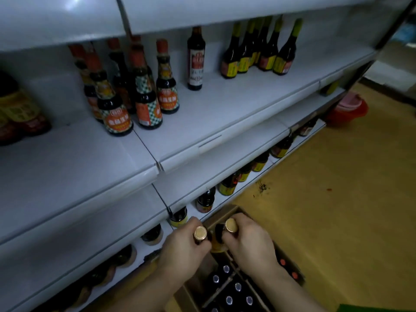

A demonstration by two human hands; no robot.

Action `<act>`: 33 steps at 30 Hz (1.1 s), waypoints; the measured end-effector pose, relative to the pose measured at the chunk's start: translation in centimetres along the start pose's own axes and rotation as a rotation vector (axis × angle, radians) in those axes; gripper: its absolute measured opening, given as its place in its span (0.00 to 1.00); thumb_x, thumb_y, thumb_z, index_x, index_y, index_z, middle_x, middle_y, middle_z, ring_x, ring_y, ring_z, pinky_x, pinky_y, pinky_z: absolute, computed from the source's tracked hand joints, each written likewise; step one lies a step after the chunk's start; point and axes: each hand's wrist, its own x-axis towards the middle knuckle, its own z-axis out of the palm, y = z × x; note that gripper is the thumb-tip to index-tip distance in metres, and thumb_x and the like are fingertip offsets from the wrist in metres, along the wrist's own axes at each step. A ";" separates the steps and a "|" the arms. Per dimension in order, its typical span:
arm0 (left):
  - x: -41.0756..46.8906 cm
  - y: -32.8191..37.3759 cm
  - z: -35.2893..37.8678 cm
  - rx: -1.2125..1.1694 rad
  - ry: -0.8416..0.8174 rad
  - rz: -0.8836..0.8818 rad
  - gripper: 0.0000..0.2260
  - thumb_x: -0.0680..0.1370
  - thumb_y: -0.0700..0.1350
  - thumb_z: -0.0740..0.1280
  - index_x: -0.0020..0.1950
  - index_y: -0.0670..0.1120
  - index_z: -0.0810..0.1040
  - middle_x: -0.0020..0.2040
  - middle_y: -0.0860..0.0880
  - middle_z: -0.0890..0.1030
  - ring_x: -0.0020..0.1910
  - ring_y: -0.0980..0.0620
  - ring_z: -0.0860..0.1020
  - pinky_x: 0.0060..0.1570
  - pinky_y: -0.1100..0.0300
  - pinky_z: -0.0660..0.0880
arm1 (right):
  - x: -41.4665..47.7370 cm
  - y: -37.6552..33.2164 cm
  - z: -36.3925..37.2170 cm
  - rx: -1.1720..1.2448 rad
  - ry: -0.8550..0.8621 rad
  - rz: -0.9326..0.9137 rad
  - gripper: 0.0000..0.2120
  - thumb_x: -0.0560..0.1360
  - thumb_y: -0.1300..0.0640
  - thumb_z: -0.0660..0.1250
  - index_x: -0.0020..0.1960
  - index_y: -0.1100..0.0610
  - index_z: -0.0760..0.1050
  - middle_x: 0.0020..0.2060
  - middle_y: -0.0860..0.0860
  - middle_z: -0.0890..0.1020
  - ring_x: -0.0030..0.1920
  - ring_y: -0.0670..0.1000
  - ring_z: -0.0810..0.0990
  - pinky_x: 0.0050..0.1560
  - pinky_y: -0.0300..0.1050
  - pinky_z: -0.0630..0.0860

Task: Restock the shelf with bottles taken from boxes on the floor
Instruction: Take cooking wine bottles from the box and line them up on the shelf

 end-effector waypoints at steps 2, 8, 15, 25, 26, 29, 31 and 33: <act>-0.6 2.3 -1.9 0.007 0.017 0.019 0.09 0.70 0.51 0.70 0.45 0.56 0.70 0.33 0.53 0.76 0.33 0.57 0.74 0.33 0.56 0.71 | -0.4 -1.5 -2.6 0.001 0.001 -0.008 0.08 0.73 0.47 0.66 0.48 0.49 0.71 0.40 0.46 0.80 0.41 0.52 0.79 0.41 0.53 0.77; -2.9 9.7 -8.0 0.030 0.126 0.087 0.11 0.67 0.52 0.71 0.45 0.55 0.72 0.35 0.53 0.78 0.35 0.58 0.75 0.33 0.60 0.69 | -2.2 -6.4 -10.7 -0.075 0.044 -0.071 0.11 0.74 0.42 0.64 0.49 0.48 0.70 0.42 0.47 0.79 0.43 0.53 0.78 0.41 0.52 0.76; -5.6 16.8 -14.8 -0.005 0.203 0.184 0.09 0.67 0.52 0.72 0.42 0.54 0.73 0.34 0.53 0.78 0.35 0.58 0.76 0.35 0.53 0.74 | -4.9 -12.0 -19.4 -0.076 0.119 -0.165 0.11 0.74 0.42 0.64 0.47 0.48 0.70 0.41 0.47 0.79 0.43 0.55 0.79 0.40 0.52 0.75; -10.0 26.5 -24.4 0.058 0.331 0.374 0.10 0.68 0.56 0.71 0.41 0.53 0.75 0.38 0.53 0.78 0.40 0.53 0.77 0.40 0.52 0.76 | -8.5 -19.4 -30.5 -0.119 0.315 -0.285 0.16 0.77 0.41 0.64 0.43 0.53 0.68 0.37 0.51 0.76 0.38 0.54 0.75 0.35 0.51 0.69; -10.5 27.4 -25.1 0.056 0.340 0.389 0.09 0.69 0.56 0.71 0.41 0.53 0.75 0.38 0.53 0.78 0.39 0.53 0.78 0.41 0.50 0.78 | -8.8 -20.0 -31.5 -0.113 0.327 -0.295 0.16 0.77 0.41 0.64 0.42 0.53 0.68 0.36 0.51 0.76 0.37 0.54 0.75 0.35 0.51 0.68; -11.8 29.2 -26.9 0.047 0.358 0.421 0.10 0.68 0.56 0.71 0.41 0.52 0.77 0.37 0.51 0.80 0.39 0.52 0.79 0.42 0.45 0.81 | -9.8 -21.7 -34.3 -0.075 0.354 -0.335 0.15 0.77 0.43 0.65 0.42 0.52 0.67 0.36 0.50 0.76 0.37 0.53 0.75 0.34 0.50 0.68; -12.6 30.0 -27.8 -0.001 0.376 0.419 0.08 0.68 0.54 0.72 0.41 0.52 0.78 0.37 0.51 0.80 0.38 0.51 0.80 0.40 0.44 0.82 | -10.3 -22.6 -35.5 -0.044 0.347 -0.364 0.14 0.76 0.44 0.66 0.42 0.53 0.69 0.36 0.51 0.76 0.37 0.53 0.76 0.35 0.52 0.70; -13.3 30.5 -28.5 -0.033 0.399 0.424 0.07 0.69 0.52 0.73 0.41 0.51 0.78 0.37 0.51 0.80 0.38 0.50 0.81 0.37 0.43 0.82 | -10.7 -23.4 -36.2 -0.023 0.332 -0.378 0.14 0.75 0.44 0.67 0.42 0.54 0.70 0.36 0.52 0.77 0.38 0.55 0.77 0.38 0.57 0.75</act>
